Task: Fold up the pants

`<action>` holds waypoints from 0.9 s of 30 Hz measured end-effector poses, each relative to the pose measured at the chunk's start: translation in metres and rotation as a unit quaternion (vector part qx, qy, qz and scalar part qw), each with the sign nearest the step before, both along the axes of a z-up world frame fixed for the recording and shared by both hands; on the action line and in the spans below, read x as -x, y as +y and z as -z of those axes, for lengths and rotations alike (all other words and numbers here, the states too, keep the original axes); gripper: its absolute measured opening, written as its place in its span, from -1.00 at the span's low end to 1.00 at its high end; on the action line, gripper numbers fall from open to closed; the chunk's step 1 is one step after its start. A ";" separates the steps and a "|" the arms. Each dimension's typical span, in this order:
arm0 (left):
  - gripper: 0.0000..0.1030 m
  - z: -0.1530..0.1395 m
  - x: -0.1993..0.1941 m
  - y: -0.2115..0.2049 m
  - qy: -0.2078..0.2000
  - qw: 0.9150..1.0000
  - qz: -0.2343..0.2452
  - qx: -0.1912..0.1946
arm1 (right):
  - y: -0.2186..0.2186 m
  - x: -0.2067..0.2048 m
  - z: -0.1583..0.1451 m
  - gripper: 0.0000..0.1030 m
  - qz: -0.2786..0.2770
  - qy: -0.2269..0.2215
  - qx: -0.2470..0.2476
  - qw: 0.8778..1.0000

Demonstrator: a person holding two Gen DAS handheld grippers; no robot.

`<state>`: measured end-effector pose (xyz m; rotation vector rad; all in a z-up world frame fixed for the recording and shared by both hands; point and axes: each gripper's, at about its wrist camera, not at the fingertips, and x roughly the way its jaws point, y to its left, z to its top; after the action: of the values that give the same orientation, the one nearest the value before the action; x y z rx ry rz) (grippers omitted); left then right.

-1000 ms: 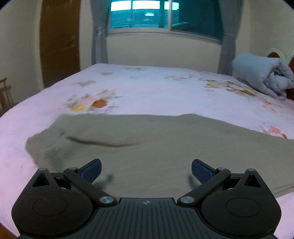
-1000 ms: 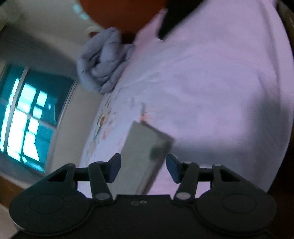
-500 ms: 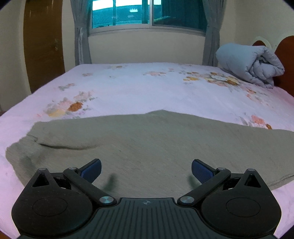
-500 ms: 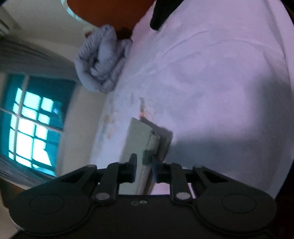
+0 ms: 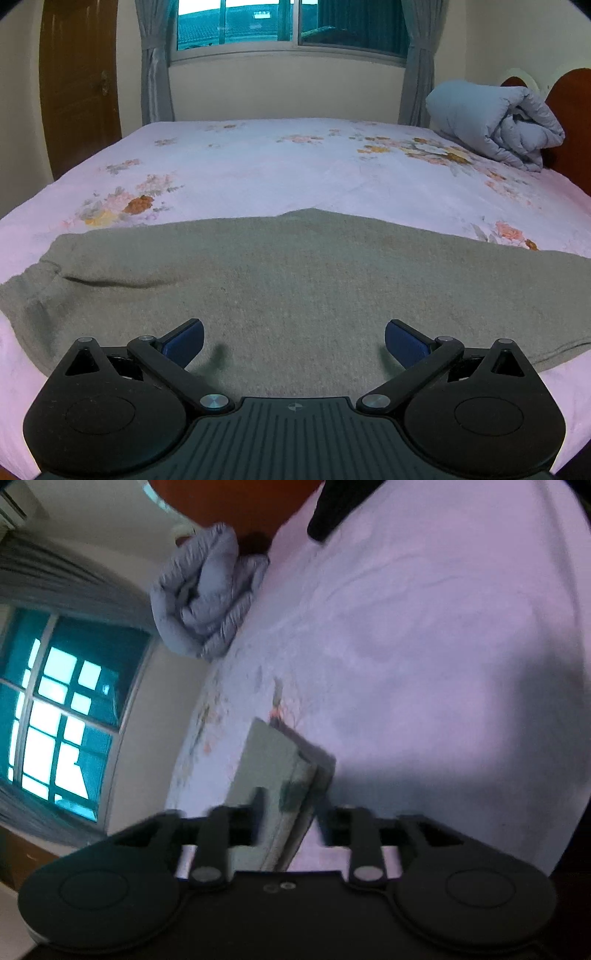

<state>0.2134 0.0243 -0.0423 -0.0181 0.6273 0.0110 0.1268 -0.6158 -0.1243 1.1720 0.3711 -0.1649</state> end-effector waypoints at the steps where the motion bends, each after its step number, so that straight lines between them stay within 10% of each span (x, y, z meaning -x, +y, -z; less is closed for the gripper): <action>1: 1.00 0.001 0.000 -0.001 0.001 1.000 -0.001 0.003 | 0.000 0.000 0.002 -0.36 -0.005 0.002 -0.005 1.000; 11: 1.00 0.018 -0.011 -0.127 0.014 0.996 0.045 0.075 | 0.025 -0.037 0.005 -0.43 -0.060 0.017 0.028 0.998; 18: 1.00 0.041 -0.009 -0.255 0.023 0.998 0.048 -0.045 | 0.020 -0.022 0.007 -0.54 -0.057 0.010 0.013 0.998; 27: 1.00 0.044 -0.008 -0.267 0.023 0.997 0.069 -0.034 | 0.005 -0.004 0.030 -0.58 -0.003 -0.031 -0.066 0.997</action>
<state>0.2213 -0.2427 -0.0858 0.0916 0.6728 -0.1015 0.1306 -0.6103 -0.1539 1.3035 0.3344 -0.0996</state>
